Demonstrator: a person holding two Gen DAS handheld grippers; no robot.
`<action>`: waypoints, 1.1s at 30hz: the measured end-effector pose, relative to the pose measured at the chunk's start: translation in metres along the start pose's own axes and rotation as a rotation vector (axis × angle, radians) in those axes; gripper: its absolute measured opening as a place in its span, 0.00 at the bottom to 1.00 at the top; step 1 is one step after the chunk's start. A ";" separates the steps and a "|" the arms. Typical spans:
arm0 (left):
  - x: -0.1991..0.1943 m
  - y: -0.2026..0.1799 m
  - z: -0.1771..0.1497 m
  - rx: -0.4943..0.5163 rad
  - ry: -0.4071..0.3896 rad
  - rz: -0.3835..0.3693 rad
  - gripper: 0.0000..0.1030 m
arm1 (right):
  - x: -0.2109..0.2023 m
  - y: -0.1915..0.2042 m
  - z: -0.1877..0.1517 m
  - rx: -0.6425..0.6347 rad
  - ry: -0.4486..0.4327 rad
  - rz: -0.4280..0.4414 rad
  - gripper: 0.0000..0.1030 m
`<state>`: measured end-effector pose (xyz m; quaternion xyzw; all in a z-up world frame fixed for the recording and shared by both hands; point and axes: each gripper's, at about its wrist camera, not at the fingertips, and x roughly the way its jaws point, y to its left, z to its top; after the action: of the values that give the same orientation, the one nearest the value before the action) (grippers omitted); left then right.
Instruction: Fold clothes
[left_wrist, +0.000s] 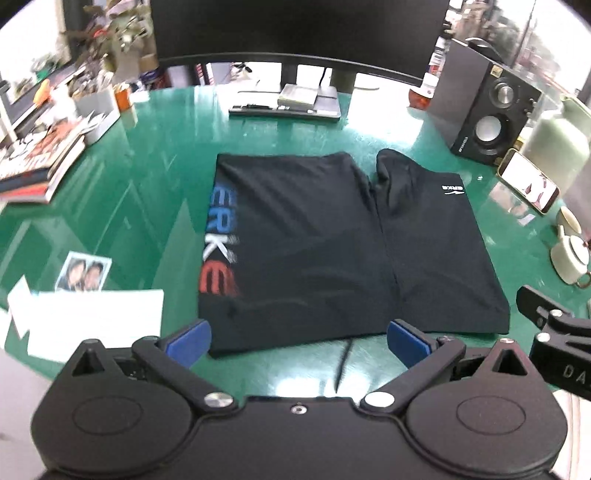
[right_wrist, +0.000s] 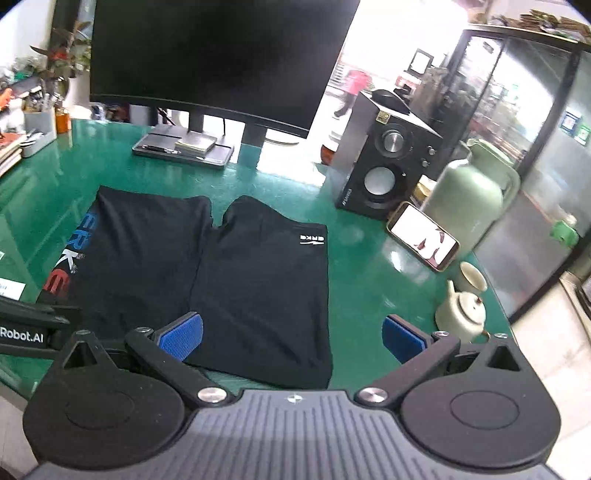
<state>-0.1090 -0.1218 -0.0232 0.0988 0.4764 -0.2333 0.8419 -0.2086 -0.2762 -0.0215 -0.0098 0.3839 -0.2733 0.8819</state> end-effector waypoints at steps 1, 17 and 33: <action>-0.003 -0.006 -0.003 0.004 -0.007 0.029 0.99 | 0.001 -0.004 -0.001 0.005 -0.001 0.011 1.00; -0.014 -0.029 -0.001 0.066 -0.011 0.107 0.99 | 0.007 -0.046 -0.009 0.144 0.006 0.142 1.00; -0.013 -0.017 0.001 0.067 -0.020 0.121 1.00 | 0.003 -0.035 -0.006 0.145 0.014 0.122 1.00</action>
<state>-0.1226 -0.1333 -0.0111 0.1531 0.4530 -0.1987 0.8555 -0.2282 -0.3062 -0.0198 0.0792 0.3690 -0.2462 0.8927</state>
